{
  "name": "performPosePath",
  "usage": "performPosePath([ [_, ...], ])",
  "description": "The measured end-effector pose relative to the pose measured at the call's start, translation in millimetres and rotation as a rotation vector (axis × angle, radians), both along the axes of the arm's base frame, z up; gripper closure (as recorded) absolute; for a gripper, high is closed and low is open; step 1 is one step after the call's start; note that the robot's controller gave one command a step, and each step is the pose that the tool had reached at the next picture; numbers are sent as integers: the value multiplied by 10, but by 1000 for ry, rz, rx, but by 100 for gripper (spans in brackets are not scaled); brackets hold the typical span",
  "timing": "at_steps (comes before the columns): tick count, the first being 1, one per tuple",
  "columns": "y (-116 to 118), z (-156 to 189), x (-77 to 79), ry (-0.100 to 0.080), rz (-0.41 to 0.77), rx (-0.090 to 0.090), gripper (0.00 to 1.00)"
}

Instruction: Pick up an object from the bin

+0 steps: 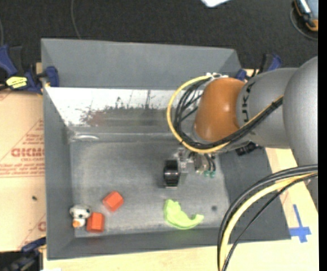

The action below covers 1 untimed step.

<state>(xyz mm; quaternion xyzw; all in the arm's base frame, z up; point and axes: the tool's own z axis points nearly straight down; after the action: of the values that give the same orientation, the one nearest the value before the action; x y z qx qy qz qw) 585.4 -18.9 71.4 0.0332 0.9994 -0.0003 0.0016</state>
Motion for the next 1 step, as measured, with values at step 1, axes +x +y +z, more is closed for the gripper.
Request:
performPosePath([
  [1,4,0,-7,0,0,0,100],
])
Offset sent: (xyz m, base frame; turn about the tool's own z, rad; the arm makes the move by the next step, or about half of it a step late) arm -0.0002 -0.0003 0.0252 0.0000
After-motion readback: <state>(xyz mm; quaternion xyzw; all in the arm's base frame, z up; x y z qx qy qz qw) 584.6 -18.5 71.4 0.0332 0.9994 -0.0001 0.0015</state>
